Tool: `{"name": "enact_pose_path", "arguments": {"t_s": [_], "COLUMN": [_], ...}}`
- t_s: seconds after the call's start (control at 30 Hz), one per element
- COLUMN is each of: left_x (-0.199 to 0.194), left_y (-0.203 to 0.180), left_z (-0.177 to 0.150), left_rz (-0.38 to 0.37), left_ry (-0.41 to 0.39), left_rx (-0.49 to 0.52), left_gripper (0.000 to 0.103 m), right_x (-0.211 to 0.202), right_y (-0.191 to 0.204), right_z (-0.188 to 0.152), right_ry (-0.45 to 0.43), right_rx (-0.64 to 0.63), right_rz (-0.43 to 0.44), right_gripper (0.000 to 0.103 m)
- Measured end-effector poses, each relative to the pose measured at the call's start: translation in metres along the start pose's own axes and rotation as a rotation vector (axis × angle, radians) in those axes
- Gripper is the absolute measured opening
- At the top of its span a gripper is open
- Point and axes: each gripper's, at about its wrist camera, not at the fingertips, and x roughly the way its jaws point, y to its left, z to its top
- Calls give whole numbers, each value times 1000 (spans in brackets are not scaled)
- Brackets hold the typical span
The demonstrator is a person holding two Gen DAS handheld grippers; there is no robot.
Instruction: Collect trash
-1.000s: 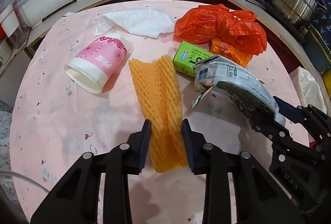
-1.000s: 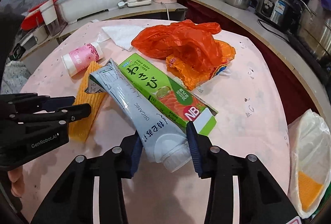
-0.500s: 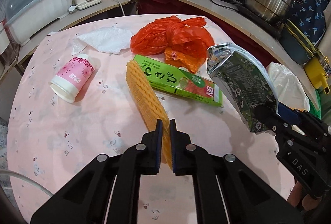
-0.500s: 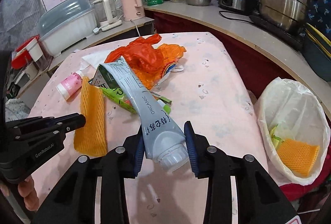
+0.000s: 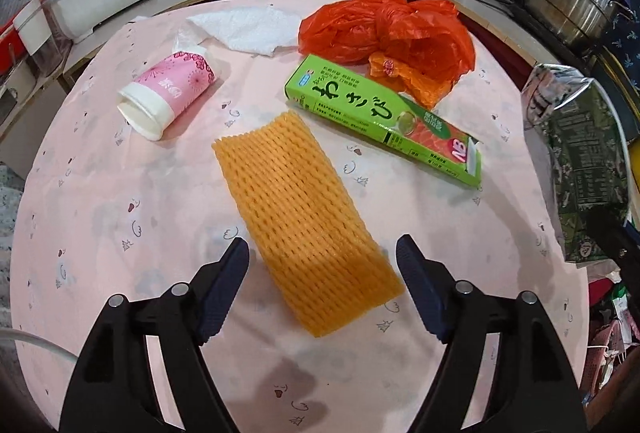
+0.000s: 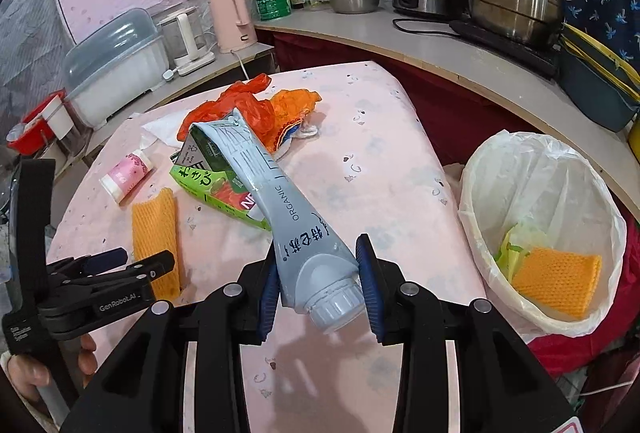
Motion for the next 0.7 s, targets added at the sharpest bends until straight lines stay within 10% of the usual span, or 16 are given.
{"name": "enact_pose_path", "arguments": {"t_s": [0.3,0.7], "left_x": [7,-27], "left_y": [-16,-81], "left_z": [-4,-8], "left_rz": [-28,-117], "left_ry": [14,-53], "left_rx": [32,168], "left_gripper": [21,18], "right_x": [2,-22], "right_y": [-6,-37], "right_z": [-3,-5], "right_ry": [4,-44], "right_rx": [15,85], "right_rz": [-8,-44], "right_gripper": [35,35]}}
